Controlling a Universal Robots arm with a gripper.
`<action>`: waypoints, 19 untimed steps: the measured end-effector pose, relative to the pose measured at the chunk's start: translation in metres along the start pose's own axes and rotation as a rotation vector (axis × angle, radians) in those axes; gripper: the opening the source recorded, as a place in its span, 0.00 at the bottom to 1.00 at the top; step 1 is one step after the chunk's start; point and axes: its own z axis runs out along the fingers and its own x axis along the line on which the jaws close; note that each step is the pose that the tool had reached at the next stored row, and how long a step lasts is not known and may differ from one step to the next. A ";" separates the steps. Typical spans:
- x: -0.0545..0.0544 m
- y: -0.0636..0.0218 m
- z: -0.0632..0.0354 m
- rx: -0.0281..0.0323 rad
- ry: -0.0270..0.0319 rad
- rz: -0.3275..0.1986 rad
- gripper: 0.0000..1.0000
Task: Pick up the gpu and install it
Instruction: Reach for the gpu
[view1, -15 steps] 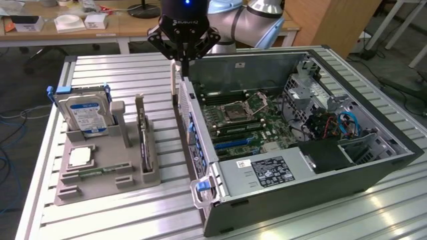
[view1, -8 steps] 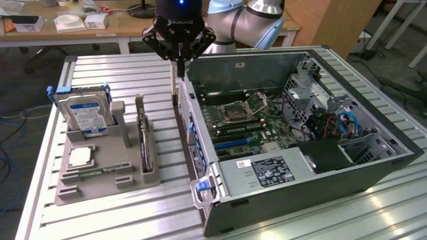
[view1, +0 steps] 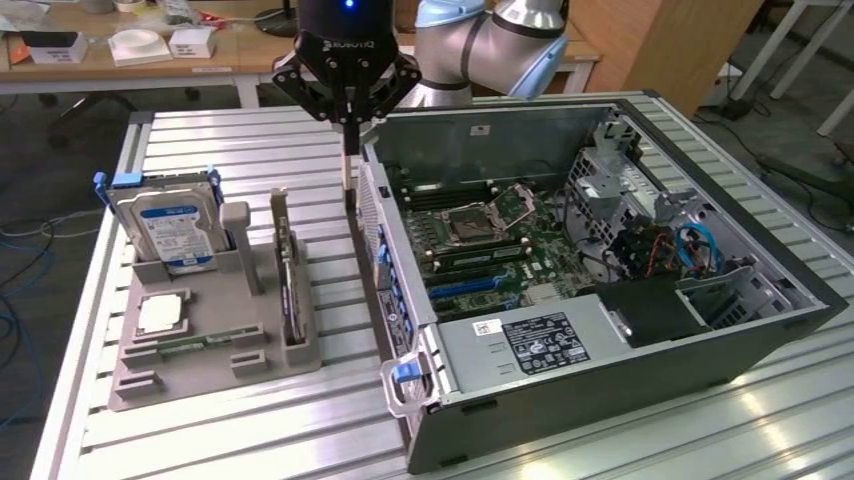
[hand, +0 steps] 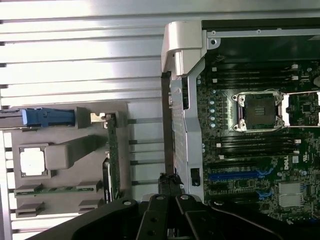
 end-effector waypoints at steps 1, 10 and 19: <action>0.001 -0.0001 -0.0001 0.0000 0.0000 0.000 0.10; 0.012 -0.0010 -0.0003 0.0000 0.0000 0.000 0.10; 0.025 -0.0021 -0.0006 -0.0001 0.0000 0.000 0.10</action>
